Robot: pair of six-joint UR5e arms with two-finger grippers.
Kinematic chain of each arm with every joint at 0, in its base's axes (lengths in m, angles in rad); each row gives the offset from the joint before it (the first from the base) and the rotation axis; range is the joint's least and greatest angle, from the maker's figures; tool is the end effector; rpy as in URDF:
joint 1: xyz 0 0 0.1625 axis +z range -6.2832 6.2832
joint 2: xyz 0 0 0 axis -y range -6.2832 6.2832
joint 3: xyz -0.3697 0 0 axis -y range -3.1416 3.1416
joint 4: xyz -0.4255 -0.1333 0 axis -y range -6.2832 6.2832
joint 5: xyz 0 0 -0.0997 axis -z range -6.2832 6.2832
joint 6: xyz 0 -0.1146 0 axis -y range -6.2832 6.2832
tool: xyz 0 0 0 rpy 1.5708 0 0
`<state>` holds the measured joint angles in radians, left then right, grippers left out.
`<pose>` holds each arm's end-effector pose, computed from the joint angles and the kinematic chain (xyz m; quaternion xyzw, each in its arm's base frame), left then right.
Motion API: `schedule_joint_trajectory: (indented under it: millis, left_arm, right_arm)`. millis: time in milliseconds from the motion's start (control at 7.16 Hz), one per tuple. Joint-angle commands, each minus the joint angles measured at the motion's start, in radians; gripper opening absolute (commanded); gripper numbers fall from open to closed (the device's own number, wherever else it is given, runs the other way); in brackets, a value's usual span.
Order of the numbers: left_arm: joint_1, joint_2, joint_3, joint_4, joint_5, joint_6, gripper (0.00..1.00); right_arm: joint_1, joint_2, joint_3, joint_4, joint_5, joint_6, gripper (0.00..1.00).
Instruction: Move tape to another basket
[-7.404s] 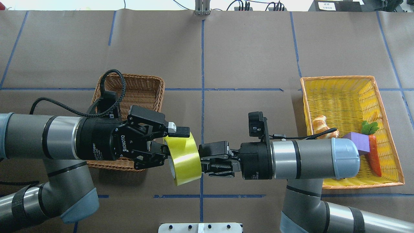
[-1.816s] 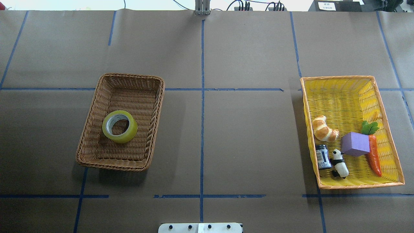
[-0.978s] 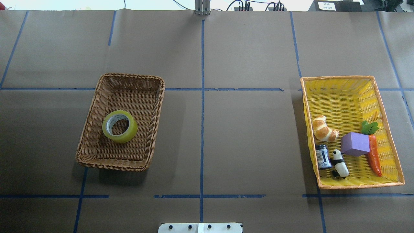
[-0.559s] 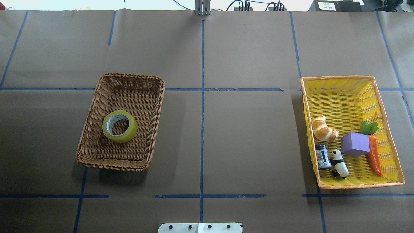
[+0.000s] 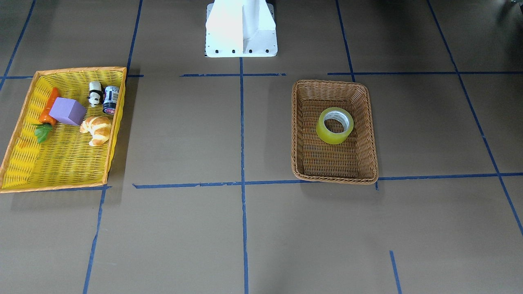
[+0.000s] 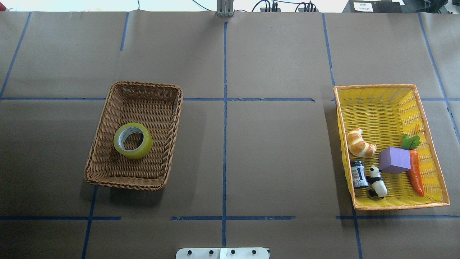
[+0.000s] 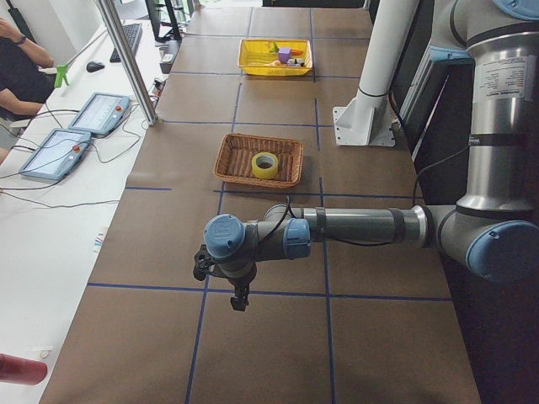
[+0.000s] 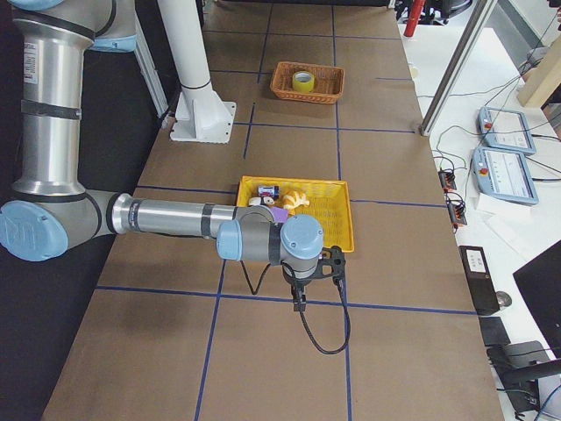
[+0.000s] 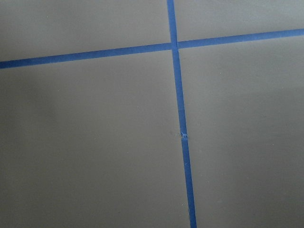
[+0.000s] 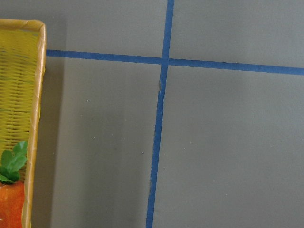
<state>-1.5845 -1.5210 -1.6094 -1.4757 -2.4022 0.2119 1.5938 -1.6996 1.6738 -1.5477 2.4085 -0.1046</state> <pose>-0.0554 -0.4973 0.6239 -0.0029 0.4062 0.0690 0.9112 0.0591 -0.4761 0.6171 0.0247 -0.4060 -0.0367 0.9128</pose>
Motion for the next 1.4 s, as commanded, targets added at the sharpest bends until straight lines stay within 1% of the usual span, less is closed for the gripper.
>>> schedule_joint_trajectory:
  millis: [0,1257]
  left_arm:
    - [0.0,-0.002,-0.001,0.0,0.0,0.0,1.0]
    - [0.0,-0.016,-0.007,0.0,0.0,0.0,1.0]
  right_arm:
    - [0.0,0.0,0.0,0.0,0.0,-0.001,1.0]
    - [0.0,0.003,0.0,0.0,0.0,0.0,1.0]
